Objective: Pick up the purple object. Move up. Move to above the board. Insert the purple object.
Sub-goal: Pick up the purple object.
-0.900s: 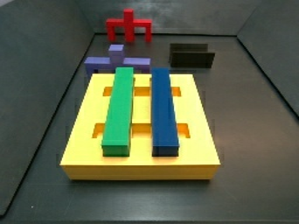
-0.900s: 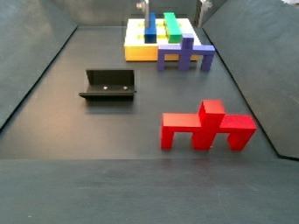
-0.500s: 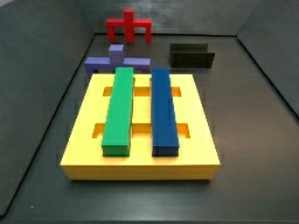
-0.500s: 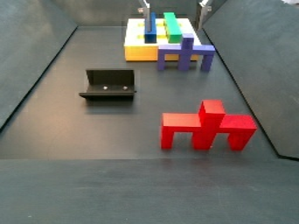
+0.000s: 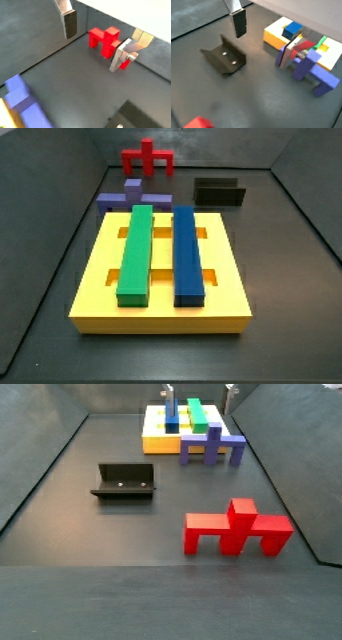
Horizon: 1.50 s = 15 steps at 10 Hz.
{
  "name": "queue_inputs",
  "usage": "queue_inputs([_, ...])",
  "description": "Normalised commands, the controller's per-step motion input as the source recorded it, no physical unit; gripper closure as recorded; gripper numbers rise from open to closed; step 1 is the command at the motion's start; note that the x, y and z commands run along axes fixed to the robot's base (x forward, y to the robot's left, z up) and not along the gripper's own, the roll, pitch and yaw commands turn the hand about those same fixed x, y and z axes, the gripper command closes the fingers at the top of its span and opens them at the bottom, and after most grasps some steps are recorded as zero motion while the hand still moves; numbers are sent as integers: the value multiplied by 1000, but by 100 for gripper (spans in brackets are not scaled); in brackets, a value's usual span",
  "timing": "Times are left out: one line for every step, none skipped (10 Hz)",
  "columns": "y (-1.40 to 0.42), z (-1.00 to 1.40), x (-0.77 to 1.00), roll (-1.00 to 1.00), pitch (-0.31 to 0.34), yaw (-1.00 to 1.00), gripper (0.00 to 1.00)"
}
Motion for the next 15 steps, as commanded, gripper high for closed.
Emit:
queue_inputs([-794, -63, -177, 53, -137, 0, 0])
queue_inputs([-789, -91, -74, 37, -120, 0, 0])
queue_inputs([-703, -94, -51, 24, -107, 0, 0])
queue_inputs([-600, -126, -46, 0, -107, -40, 0])
queue_inputs([-460, -180, 0, 0, -84, -37, 0])
queue_inputs([-266, -280, -86, -23, -99, -97, 0])
queue_inputs([-129, -374, -349, -60, -156, -214, 0])
queue_inputs([-143, -451, -457, -56, -186, -294, 0])
queue_inputs([-303, -340, -423, 0, -147, -263, 0])
queue_inputs([-334, -343, -340, 27, -153, -189, 0])
queue_inputs([-374, -266, -391, 84, -147, 0, 0])
queue_inputs([-331, -294, -300, 107, -131, 0, 0])
queue_inputs([-97, -431, -126, 120, -101, 40, 0])
queue_inputs([-3, -451, -57, 189, -84, 166, 0])
queue_inputs([-97, -349, -23, 263, -70, 369, 0])
